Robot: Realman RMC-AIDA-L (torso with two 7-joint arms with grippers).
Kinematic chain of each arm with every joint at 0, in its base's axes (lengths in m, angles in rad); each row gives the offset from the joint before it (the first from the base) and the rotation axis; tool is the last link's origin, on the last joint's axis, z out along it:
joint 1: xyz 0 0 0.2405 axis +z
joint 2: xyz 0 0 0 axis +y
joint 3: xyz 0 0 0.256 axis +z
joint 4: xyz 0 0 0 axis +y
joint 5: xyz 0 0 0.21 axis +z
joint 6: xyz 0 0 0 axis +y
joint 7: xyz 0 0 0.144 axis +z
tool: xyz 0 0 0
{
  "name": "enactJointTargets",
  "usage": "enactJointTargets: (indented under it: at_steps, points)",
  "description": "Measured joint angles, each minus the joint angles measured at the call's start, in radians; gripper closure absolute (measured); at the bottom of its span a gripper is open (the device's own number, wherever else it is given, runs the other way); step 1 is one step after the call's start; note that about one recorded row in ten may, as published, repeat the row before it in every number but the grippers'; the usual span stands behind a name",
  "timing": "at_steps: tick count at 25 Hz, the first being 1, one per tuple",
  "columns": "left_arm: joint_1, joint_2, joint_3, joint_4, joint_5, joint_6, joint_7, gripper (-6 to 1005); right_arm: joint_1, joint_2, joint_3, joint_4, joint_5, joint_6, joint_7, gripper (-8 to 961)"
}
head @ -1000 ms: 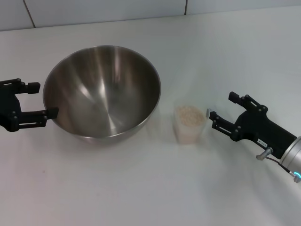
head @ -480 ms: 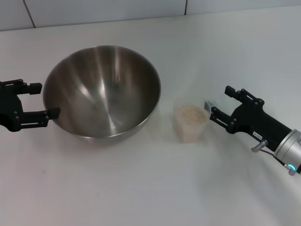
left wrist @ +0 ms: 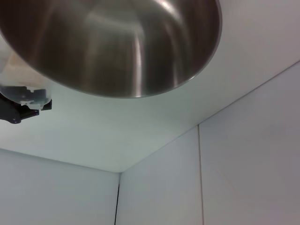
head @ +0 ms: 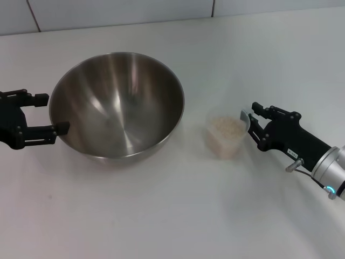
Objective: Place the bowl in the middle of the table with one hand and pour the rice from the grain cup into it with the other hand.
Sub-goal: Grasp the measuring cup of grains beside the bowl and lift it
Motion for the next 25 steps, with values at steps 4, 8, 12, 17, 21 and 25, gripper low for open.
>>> enactJointTargets:
  at_steps: [4,8,12,17,21,25]
  points:
    - [-0.003,0.000,0.000,-0.001,0.000,0.000,0.000,203,-0.005,0.002,0.006,-0.019,0.000,0.000,-0.053,689]
    - [-0.004,0.000,0.000,-0.012,0.000,0.000,-0.001,204,-0.007,0.003,0.011,-0.022,0.000,0.000,-0.059,866]
    - [-0.004,0.000,0.000,-0.013,0.000,-0.002,-0.001,204,-0.008,0.003,0.014,-0.022,0.000,0.000,-0.059,921]
    - [-0.005,0.000,0.000,-0.014,0.000,-0.012,-0.001,204,-0.020,0.003,0.073,-0.025,0.000,-0.019,-0.060,938]
    - [-0.003,-0.001,0.000,-0.010,0.000,-0.012,-0.001,204,-0.055,0.004,0.165,-0.031,0.000,-0.176,-0.102,949]
    - [-0.004,0.000,-0.001,-0.006,0.000,-0.007,-0.001,203,-0.062,0.001,0.237,-0.067,-0.001,-0.370,-0.214,949]
